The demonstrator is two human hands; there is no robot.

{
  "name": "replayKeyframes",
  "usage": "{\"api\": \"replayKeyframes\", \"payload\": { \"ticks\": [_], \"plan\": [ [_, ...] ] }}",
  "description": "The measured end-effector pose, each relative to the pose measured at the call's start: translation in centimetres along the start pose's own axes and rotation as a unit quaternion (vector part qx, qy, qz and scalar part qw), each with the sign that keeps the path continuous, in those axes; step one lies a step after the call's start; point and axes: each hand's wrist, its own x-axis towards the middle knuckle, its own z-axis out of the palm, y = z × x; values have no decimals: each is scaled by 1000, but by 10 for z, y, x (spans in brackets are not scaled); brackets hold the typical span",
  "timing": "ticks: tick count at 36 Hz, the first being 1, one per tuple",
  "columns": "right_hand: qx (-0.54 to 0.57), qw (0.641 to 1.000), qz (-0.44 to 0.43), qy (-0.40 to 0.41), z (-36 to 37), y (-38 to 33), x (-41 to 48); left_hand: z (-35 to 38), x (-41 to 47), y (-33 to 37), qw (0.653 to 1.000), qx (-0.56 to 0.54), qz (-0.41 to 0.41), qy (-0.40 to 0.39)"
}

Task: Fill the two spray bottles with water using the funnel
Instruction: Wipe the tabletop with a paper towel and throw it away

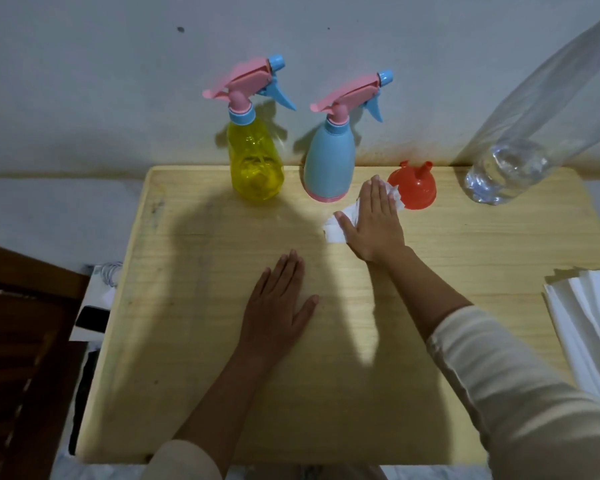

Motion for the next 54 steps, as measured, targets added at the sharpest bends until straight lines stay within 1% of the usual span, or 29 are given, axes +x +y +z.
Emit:
{"api": "replayKeyframes", "payload": {
  "ticks": [5,7,9,15,21,24,26,30,34,39,45,54],
  "plan": [
    [-15,999,-20,-26,-7,1,9,-2,-7,-6,1000,13,-10,-6],
    [-5,1000,-19,-24,-4,-6,2,-4,-12,-12,1000,15,-13,-6],
    [11,1000,-9,-5,2,-14,-12,-6,-15,-18,1000,14,-23,0],
    [32,997,37,54,25,-50,-48,-23,-41,-52,995,17,-96,20],
    [27,996,55,61,42,-95,-60,-48,-70,-109,983,5,-181,30],
    [31,996,43,70,50,-122,-61,-60,-78,-137,977,-2,-208,40],
    [39,997,30,59,55,-144,-61,-68,-81,-152,977,-4,-210,39],
    [26,998,-55,17,67,-199,-54,-77,-81,-173,979,-5,-203,14],
    [12,998,-56,16,74,-233,-29,-75,-81,-176,981,-24,-192,12],
    [0,997,-78,21,77,-239,-15,-72,-82,-178,981,-22,-188,42],
    [-3,992,-123,-3,74,-246,7,-70,-82,-177,980,-48,-188,45],
    [-29,978,-204,-23,72,-244,20,-69,-84,-176,981,-23,-187,53]
  ]
}}
